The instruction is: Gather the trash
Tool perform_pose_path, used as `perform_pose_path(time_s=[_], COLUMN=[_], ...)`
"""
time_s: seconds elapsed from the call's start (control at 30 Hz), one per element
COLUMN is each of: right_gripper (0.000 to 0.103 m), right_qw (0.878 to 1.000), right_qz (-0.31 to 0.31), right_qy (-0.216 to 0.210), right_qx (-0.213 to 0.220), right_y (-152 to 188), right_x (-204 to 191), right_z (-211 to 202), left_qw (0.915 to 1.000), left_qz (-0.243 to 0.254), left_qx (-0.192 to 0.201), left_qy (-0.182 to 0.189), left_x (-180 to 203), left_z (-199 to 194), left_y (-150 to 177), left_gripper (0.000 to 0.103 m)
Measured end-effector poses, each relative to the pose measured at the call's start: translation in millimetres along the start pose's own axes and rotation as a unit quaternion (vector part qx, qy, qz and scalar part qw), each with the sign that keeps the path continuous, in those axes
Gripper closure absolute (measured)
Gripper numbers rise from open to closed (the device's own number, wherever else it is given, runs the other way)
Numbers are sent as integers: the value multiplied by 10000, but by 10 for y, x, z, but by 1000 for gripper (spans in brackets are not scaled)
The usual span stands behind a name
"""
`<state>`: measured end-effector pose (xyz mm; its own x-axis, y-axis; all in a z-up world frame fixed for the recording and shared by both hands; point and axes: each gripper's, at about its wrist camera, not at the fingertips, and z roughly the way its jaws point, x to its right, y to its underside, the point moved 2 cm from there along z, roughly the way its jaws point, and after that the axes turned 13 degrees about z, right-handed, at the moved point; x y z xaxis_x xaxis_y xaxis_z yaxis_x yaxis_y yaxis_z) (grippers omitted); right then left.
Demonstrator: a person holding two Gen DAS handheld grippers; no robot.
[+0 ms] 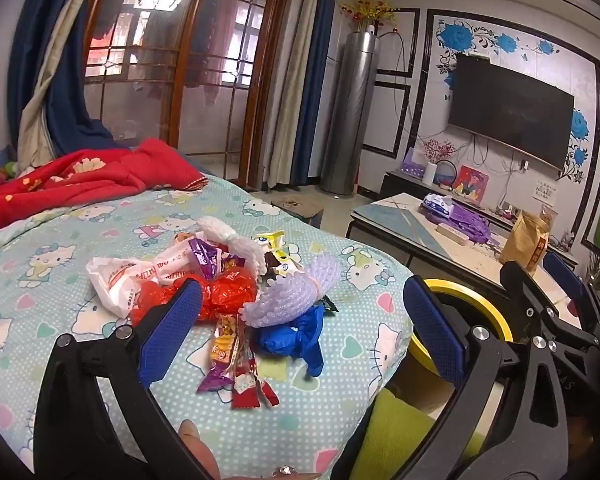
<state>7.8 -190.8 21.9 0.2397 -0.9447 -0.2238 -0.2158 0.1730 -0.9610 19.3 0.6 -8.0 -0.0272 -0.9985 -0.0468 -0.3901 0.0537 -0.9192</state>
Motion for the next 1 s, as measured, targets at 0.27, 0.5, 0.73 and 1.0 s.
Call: perform_pose_path(time_s=[0.27,0.5,0.73,1.0], right_gripper=[6,6,6,6], right_qw=[10000,10000,10000,10000], right_qz=[33,5,9,13], right_qy=[13,8,13,10], right_qx=[-26,-4,-13,-16], right_y=[-1,-2,-1,0], right_x=[6,-5,-2,-2], right_z=[5,-3,0,-4], left_qw=[10000,9999,9999,9999], left_qz=[30,25,15,14], left_qx=[73,103,116,132], left_qy=[-50,-48,-40,-42], left_x=[-14,0,-16,-16], left_z=[0,-77,-80,-61], left_y=[-39,-44,-46,-30], left_gripper=[11,11,11,11])
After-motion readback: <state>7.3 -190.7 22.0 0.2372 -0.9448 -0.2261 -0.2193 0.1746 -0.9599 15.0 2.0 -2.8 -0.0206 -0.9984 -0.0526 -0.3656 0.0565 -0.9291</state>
